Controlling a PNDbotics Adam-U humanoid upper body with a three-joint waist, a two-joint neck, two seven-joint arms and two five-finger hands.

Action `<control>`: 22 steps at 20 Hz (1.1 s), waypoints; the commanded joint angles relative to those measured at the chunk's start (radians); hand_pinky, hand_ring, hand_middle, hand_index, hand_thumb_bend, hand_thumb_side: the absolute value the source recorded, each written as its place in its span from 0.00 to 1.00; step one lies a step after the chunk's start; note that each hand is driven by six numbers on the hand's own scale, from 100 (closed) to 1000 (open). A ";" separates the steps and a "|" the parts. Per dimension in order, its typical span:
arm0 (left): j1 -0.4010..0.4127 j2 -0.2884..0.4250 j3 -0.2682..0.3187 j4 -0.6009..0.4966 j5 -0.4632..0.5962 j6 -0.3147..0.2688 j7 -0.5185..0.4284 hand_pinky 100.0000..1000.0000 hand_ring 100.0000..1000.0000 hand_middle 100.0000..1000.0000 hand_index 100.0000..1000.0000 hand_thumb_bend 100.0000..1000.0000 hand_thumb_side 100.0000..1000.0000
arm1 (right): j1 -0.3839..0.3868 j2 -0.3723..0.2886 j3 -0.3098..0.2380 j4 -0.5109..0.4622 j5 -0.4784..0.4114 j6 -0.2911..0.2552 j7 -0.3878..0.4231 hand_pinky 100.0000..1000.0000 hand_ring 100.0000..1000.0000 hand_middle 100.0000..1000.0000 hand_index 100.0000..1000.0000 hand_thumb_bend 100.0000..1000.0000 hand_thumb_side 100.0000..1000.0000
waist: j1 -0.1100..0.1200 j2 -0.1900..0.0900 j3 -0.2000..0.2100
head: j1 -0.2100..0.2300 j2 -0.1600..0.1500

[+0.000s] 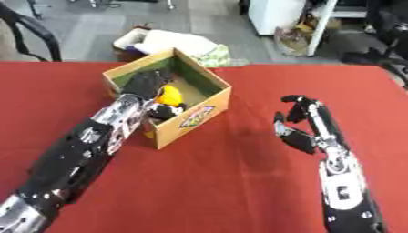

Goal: Pick up objects on the table and place them in the box.

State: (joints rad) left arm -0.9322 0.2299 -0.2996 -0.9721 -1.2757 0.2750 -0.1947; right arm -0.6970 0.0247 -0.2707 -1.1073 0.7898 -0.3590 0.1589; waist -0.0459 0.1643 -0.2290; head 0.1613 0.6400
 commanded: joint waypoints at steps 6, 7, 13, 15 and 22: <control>-0.040 0.050 0.001 -0.099 0.038 -0.009 -0.065 0.89 0.92 0.95 0.95 0.69 1.00 | -0.013 -0.007 0.003 -0.029 -0.009 0.000 0.004 0.54 0.53 0.33 0.76 0.00 0.11 | 0.000 -0.016 0.002 | -0.004 -0.006; -0.043 0.058 0.003 -0.118 0.046 -0.011 -0.076 0.89 0.92 0.96 0.96 0.72 1.00 | -0.012 -0.008 0.003 -0.029 -0.009 0.000 0.004 0.54 0.53 0.33 0.76 0.00 0.11 | 0.000 -0.016 0.003 | -0.006 -0.005; -0.068 0.148 0.034 -0.303 0.117 0.000 -0.081 0.87 0.92 0.97 0.98 0.80 0.86 | -0.004 -0.014 0.001 -0.030 -0.011 0.002 0.004 0.54 0.53 0.33 0.76 0.00 0.11 | 0.003 -0.023 0.012 | -0.027 0.005; -0.069 0.185 0.056 -0.386 0.167 0.020 -0.067 0.86 0.91 0.96 0.98 0.79 0.77 | -0.001 -0.016 0.000 -0.031 -0.011 0.003 0.004 0.54 0.53 0.33 0.76 0.00 0.11 | 0.004 -0.026 0.018 | -0.037 0.009; 0.033 0.332 0.144 -0.719 0.411 0.107 0.026 0.79 0.85 0.90 0.94 0.53 0.54 | 0.006 -0.028 -0.005 -0.030 -0.012 0.008 0.000 0.54 0.53 0.33 0.76 0.00 0.11 | 0.008 -0.032 0.036 | -0.058 0.016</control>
State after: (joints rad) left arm -0.8865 0.5150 -0.1827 -1.6216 -0.9101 0.3671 -0.1885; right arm -0.6768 0.0206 -0.2713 -1.1124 0.7823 -0.3536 0.1610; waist -0.0392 0.1515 -0.1929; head 0.1094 0.6508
